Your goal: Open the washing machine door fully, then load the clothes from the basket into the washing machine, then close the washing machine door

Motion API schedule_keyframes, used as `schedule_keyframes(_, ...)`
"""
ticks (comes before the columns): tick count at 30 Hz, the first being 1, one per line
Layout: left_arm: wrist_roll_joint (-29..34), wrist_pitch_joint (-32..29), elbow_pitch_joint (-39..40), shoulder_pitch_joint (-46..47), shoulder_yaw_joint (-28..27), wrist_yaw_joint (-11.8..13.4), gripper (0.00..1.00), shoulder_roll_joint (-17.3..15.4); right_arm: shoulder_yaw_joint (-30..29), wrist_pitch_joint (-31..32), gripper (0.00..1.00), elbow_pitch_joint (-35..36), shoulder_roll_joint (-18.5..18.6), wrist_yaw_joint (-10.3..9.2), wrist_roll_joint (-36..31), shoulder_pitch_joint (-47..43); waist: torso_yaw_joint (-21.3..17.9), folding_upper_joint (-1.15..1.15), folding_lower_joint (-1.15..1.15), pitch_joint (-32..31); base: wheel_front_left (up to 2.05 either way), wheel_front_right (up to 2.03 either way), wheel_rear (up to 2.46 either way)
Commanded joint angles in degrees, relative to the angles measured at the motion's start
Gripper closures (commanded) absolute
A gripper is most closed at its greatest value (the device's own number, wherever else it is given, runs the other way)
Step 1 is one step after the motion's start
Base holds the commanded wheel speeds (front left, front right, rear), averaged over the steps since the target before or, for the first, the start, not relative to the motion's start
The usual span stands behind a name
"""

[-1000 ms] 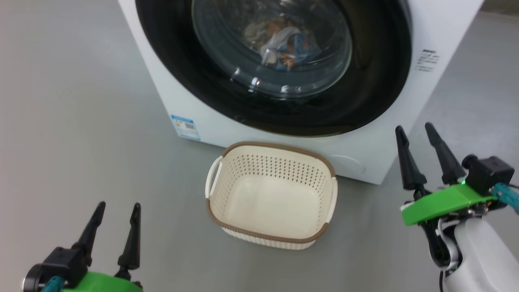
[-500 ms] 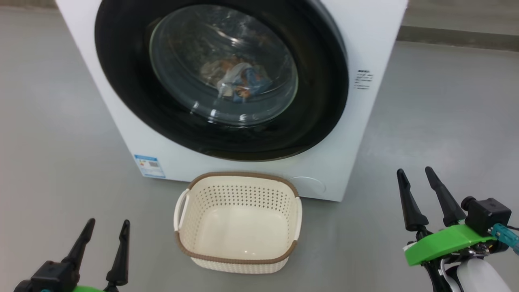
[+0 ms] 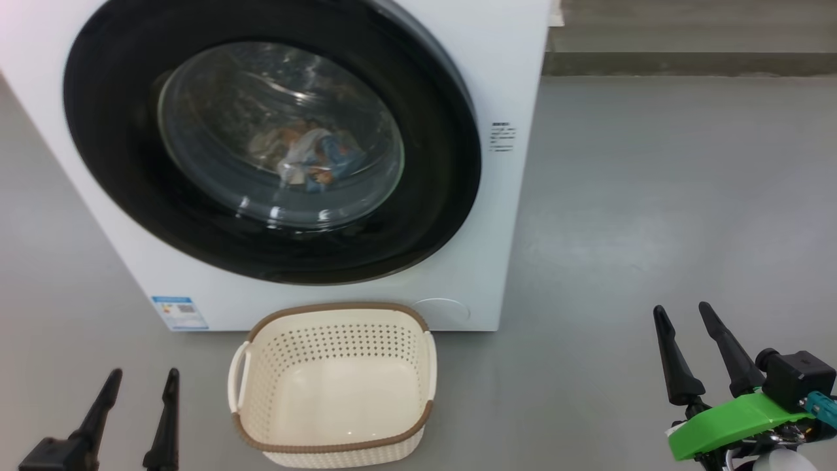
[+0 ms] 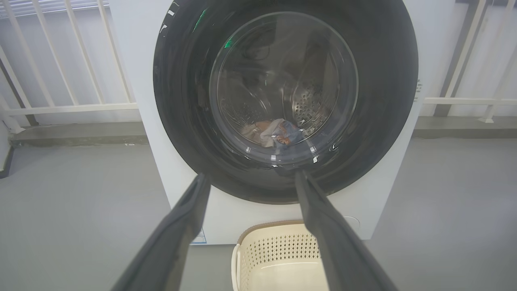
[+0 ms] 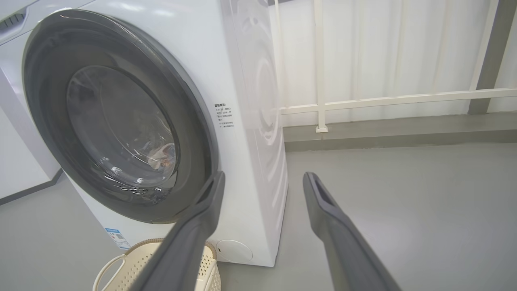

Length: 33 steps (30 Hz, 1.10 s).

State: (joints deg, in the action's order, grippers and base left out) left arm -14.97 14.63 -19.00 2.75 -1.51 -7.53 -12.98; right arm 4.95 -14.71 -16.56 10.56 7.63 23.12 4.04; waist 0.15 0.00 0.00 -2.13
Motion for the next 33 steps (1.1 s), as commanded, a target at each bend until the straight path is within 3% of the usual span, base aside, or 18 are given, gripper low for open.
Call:
schedule_keyframes(1,0.24,0.37,0.90,0.45,-2.38,0.04,0.00,-1.58,0.51,-0.29,0.00,1.54,0.97,-0.14,-0.52,0.30,-2.16,0.00,0.00,-0.63,0.00,0.00,0.00)
schedule_keyframes(12,0.39,0.37,1.25,-2.11,-7.10,0.04,0.00,-1.77,-0.71,-0.29,0.00,2.05,1.52,-0.14,-0.39,-1.56,-6.55,0.00,0.00,-1.02,0.00,0.00,0.00)
schedule_keyframes(33,1.48,0.37,0.89,-1.84,-9.26,0.04,0.00,-0.91,-1.08,-0.29,0.00,2.62,1.21,-0.14,-0.65,-1.57,-6.34,0.00,0.00,-0.85,0.00,0.00,0.00)
